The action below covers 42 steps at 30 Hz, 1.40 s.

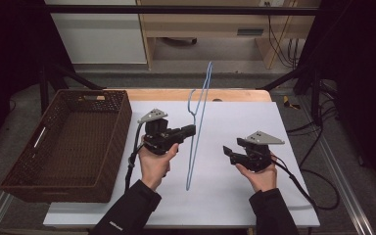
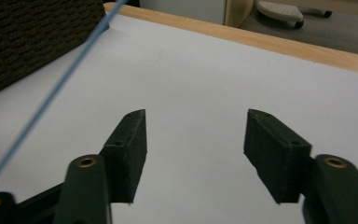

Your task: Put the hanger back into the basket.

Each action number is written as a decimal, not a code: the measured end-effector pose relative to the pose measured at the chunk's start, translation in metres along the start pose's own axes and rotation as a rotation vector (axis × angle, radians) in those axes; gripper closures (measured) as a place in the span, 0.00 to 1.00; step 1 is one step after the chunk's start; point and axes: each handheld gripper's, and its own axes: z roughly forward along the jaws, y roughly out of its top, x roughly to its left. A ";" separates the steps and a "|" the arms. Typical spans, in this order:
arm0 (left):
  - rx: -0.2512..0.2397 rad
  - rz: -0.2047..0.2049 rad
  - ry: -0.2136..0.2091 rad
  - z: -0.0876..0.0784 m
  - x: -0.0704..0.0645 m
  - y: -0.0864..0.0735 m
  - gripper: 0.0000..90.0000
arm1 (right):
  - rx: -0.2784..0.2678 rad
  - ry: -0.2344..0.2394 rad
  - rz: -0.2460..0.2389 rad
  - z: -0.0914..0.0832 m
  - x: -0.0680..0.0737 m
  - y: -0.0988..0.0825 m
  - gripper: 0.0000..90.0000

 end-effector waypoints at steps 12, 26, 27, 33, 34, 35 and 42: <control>0.071 0.201 0.039 -0.056 -0.014 0.022 0.97 | -0.026 -0.017 -0.051 -0.013 -0.012 -0.011 0.20; 0.191 0.382 0.102 -0.104 -0.015 0.046 0.97 | -0.015 -0.027 -0.057 -0.024 -0.026 -0.023 0.15; 0.194 0.393 0.117 -0.107 -0.015 0.047 0.97 | -0.016 -0.031 -0.060 -0.025 -0.026 -0.024 0.14; 0.218 0.425 0.157 -0.125 -0.010 0.053 0.97 | -0.033 -0.020 -0.066 -0.028 -0.028 -0.025 0.13; 0.234 0.442 0.166 -0.128 -0.007 0.054 0.97 | -0.033 -0.020 -0.068 -0.029 -0.028 -0.025 0.12; 0.239 0.443 0.175 -0.130 -0.006 0.055 0.97 | -0.039 -0.016 -0.064 -0.029 -0.028 -0.026 0.12; 0.245 0.439 0.228 -0.152 0.009 0.066 0.98 | -0.041 -0.013 -0.064 -0.033 -0.032 -0.028 0.11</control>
